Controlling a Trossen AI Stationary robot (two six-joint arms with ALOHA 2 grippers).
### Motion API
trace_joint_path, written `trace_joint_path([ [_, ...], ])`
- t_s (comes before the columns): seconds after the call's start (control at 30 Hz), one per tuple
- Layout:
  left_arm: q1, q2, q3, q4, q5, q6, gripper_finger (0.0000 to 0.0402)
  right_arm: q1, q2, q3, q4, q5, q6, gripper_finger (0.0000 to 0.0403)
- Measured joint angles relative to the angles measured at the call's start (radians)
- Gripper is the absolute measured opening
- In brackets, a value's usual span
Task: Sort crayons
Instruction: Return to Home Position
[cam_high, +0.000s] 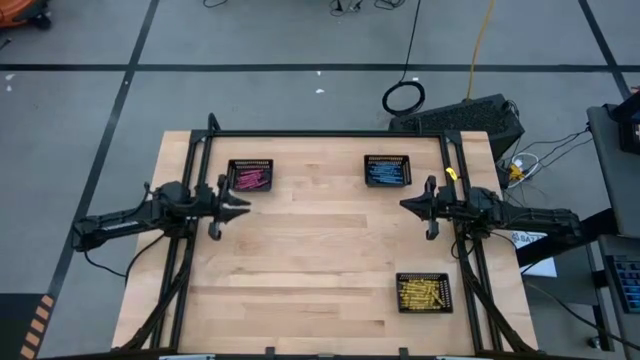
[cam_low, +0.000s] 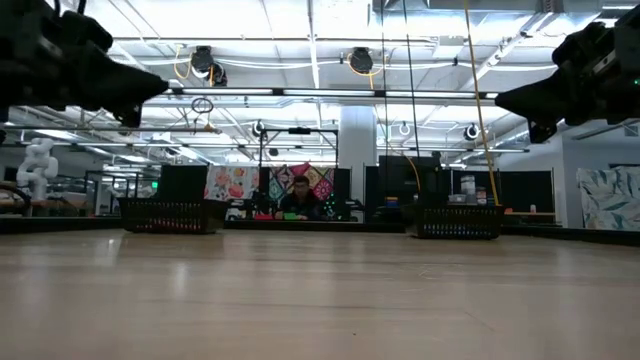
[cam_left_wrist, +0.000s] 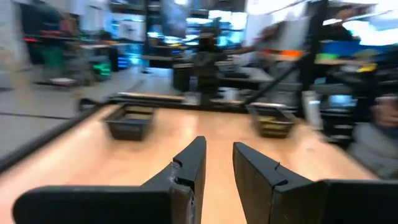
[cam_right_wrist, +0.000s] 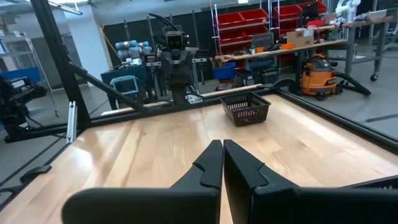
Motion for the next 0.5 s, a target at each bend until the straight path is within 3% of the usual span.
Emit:
trace_joint_path([
  [0.2,0.001,0.034,0.000,-0.031,-0.191,0.035,0.0083,0.000,0.000,0.000,0.000,0.001,-0.017,0.0000],
  [0.5,0.000,0.087,0.000,-0.033,-0.209,-0.095,0.0083,0.000,0.000,0.000,0.001,-0.003,-0.017,0.0000],
])
